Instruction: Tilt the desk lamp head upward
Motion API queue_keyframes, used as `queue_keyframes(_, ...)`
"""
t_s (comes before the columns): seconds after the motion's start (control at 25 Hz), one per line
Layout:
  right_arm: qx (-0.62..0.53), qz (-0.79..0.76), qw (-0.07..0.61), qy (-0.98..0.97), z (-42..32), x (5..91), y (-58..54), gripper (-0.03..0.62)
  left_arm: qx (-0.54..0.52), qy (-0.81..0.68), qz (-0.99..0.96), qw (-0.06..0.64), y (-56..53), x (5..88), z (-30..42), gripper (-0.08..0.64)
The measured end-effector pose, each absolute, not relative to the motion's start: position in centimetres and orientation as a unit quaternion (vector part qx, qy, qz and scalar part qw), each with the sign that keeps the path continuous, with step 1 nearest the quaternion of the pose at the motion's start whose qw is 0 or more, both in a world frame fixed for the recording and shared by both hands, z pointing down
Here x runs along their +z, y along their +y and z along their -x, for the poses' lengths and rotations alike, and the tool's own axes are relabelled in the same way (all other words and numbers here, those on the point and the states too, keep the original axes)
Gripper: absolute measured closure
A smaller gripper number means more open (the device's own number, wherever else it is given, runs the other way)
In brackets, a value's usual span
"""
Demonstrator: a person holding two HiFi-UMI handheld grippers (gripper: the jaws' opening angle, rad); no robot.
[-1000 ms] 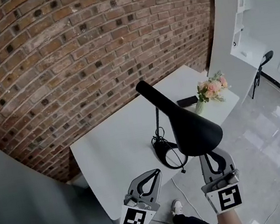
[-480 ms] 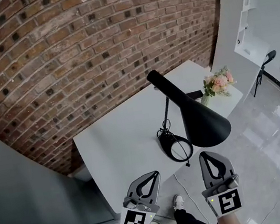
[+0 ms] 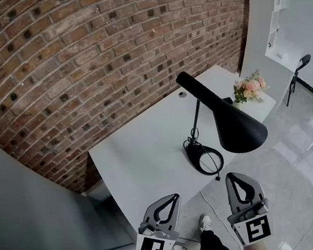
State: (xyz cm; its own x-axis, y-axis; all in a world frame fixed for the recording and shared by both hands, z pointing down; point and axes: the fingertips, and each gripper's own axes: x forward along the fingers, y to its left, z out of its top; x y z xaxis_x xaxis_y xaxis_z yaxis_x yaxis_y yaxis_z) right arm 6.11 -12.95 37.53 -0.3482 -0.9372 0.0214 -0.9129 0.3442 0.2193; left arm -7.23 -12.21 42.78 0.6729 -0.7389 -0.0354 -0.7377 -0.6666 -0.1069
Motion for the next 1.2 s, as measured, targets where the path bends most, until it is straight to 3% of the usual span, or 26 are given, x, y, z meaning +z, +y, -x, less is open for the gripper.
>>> queue_keyframes(1.2,-0.107,-0.549,0.072,-0.826,-0.6,35.9,-11.9,0.580,0.018,0.390,0.917,0.077,-11.2,41.4,10.6,0.552)
